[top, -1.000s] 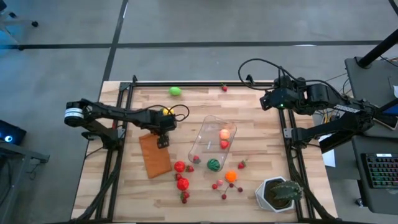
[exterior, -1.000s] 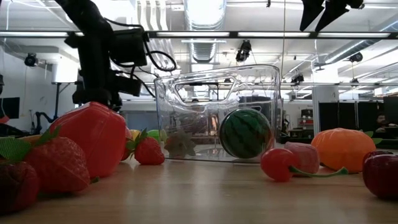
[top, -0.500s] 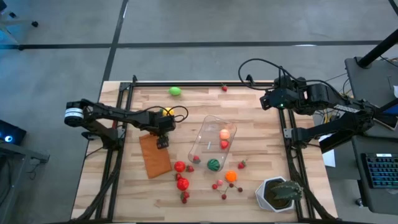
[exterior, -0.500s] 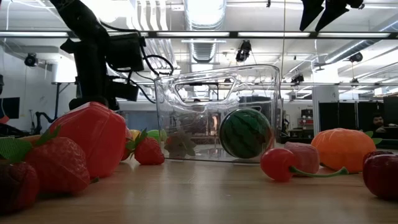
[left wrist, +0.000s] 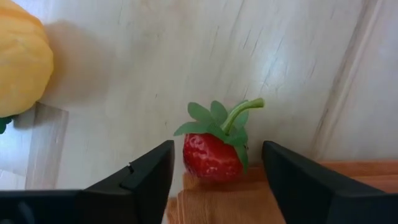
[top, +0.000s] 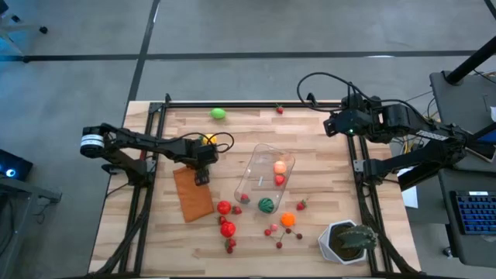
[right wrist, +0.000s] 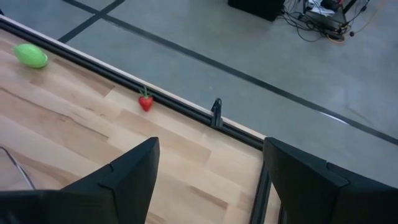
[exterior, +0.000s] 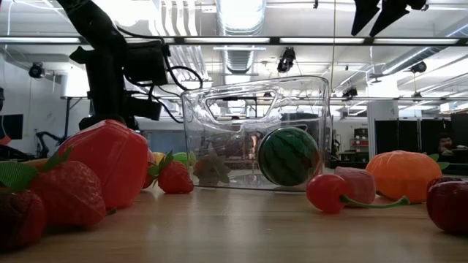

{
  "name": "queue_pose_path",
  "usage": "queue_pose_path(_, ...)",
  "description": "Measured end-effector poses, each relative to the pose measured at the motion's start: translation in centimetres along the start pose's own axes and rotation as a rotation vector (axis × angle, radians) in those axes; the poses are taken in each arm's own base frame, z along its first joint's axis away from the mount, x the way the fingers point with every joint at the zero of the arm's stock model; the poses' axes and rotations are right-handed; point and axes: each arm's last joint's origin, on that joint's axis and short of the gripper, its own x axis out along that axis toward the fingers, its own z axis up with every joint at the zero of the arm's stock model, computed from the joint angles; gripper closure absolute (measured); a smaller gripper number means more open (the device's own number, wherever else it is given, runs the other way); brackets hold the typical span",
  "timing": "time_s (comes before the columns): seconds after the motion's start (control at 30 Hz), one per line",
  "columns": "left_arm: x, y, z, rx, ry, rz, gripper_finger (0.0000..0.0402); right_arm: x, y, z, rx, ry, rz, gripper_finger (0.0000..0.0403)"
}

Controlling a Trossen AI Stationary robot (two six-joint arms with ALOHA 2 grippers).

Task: Pick and placing Produce into tupperware
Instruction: Put the red strawberry into the transparent bin

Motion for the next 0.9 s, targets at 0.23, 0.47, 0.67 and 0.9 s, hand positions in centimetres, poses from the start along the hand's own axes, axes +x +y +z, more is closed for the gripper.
queue_pose_path(0.23, 0.0, 0.0, 0.2, -0.002, -0.020, 0.002, 0.0243, 0.0, 0.0, 0.0, 0.006, -0.004, 0.003, 0.0126)
queue_pose_path(0.47, 0.0, 0.0, 0.3, 0.000, -0.030, 0.005, 0.0272, 0.0, 0.1, 0.1, 0.009, -0.006, 0.005, 0.0127)
queue_pose_path(0.67, -0.7, 0.0, 1.3, -0.007, -0.064, 0.006, 0.0274, 0.0, 0.1, 0.1, 0.010, -0.007, 0.006, 0.0127)
queue_pose_path(0.9, -6.2, 0.3, 6.2, 0.074, -0.295, 0.004, 0.0275, 0.0, 0.1, 0.1, 0.013, -0.008, 0.008, 0.0131)
